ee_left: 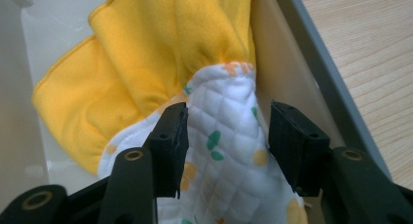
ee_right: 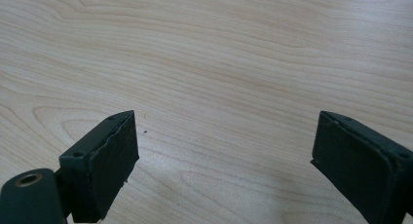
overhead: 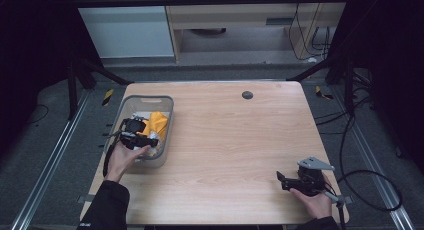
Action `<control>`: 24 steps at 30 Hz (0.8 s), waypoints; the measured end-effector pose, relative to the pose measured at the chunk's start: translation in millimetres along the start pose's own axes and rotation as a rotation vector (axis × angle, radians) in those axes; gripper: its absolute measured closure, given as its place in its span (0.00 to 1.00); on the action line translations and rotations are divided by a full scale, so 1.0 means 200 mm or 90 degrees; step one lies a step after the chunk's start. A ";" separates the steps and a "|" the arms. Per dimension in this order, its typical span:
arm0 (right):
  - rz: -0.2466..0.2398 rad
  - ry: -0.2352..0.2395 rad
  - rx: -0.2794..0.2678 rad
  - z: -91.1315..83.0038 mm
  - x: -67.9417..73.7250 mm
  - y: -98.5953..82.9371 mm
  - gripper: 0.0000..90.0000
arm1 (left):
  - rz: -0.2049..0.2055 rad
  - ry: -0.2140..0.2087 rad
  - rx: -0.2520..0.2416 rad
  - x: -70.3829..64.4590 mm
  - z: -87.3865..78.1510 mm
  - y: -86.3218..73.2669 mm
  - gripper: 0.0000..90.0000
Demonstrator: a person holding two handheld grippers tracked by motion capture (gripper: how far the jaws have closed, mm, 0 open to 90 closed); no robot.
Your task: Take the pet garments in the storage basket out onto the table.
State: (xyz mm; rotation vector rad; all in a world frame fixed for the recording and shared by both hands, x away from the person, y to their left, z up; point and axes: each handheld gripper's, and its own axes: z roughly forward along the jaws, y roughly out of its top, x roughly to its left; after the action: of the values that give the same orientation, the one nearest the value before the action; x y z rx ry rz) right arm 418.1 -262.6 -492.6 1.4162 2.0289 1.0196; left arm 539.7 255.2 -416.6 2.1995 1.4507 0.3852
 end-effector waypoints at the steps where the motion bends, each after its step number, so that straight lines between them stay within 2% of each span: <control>1: 0.001 0.001 0.001 0.00 0.00 0.00 0.11 | -0.001 0.000 0.003 0.00 0.00 0.00 0.57; 6: 0.000 0.001 0.002 0.00 0.00 0.00 0.11 | -0.005 0.004 0.015 0.00 0.01 0.00 0.62; 10: -0.008 -0.001 0.004 0.01 0.00 0.00 0.10 | -0.005 0.000 0.033 0.00 0.03 0.00 0.70; 19: -0.004 0.002 0.008 0.01 0.00 0.00 0.10 | -0.001 0.009 0.045 0.00 0.03 0.01 0.86; 24: -0.004 0.003 0.009 0.01 0.01 0.00 0.10 | -0.003 0.009 0.046 0.01 0.01 0.01 0.89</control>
State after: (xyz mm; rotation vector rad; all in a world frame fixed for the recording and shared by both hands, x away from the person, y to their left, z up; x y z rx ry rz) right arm 418.4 -261.3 -493.8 1.4145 2.0460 1.0085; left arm 542.7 255.0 -418.2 2.2539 1.4986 0.3527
